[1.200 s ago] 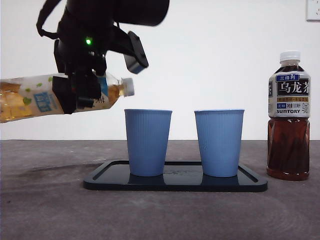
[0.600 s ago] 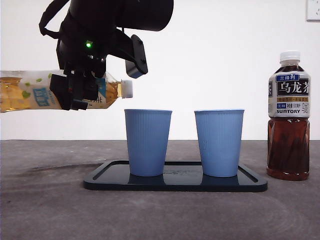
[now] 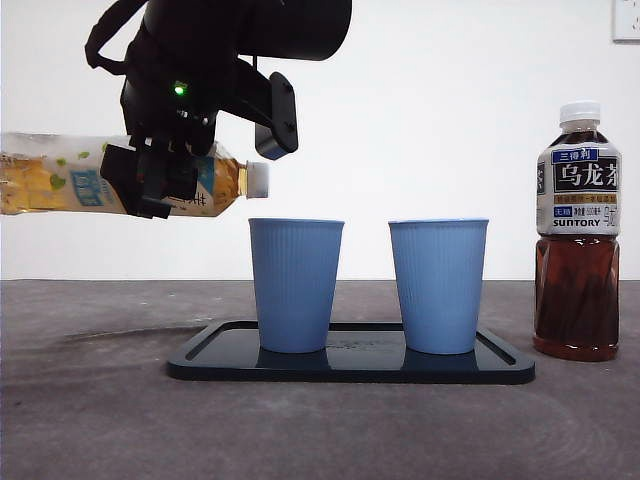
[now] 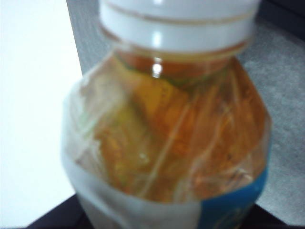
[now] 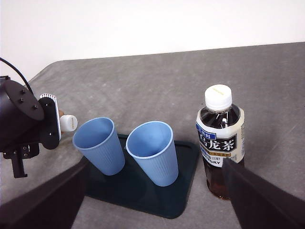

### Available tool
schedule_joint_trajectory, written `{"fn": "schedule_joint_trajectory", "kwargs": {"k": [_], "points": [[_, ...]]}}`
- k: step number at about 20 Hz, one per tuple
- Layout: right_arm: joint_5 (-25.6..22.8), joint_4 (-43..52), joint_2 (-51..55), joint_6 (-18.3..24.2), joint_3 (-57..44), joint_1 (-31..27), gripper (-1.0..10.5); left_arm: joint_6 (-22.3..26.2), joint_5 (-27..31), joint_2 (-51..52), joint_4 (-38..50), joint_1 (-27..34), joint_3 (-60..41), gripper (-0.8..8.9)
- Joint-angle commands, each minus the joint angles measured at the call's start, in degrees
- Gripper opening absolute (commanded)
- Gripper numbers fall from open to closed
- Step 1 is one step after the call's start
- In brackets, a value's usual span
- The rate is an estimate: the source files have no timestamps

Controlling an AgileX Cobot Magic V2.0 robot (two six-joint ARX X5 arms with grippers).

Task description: Pour the drink into the cup

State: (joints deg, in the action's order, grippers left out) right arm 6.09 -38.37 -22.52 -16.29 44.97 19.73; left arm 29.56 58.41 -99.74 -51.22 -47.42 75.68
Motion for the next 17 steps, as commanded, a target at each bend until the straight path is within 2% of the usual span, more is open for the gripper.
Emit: {"fn": "schedule_joint_trajectory", "kwargs": {"k": [1, 6, 13, 17], "points": [[0.09, 0.31, -0.2, 0.17, 0.83, 0.26, 4.4, 1.03, 2.29, -0.79, 0.26, -0.68, 1.86, 1.49], [-0.11, -0.35, -0.2, 0.22, 0.83, 0.26, 4.4, -0.9, 2.27, -0.79, 0.35, -0.76, 1.86, 1.5], [-0.11, -1.09, -0.2, 0.26, 0.83, 0.26, 4.4, -14.25, 1.6, -0.22, -0.28, -0.76, 1.86, 1.5], [-0.15, -2.49, -0.2, 0.31, 0.83, 0.26, 4.4, -19.54, -3.74, 1.51, 0.15, -0.68, 1.86, 1.49]]}}
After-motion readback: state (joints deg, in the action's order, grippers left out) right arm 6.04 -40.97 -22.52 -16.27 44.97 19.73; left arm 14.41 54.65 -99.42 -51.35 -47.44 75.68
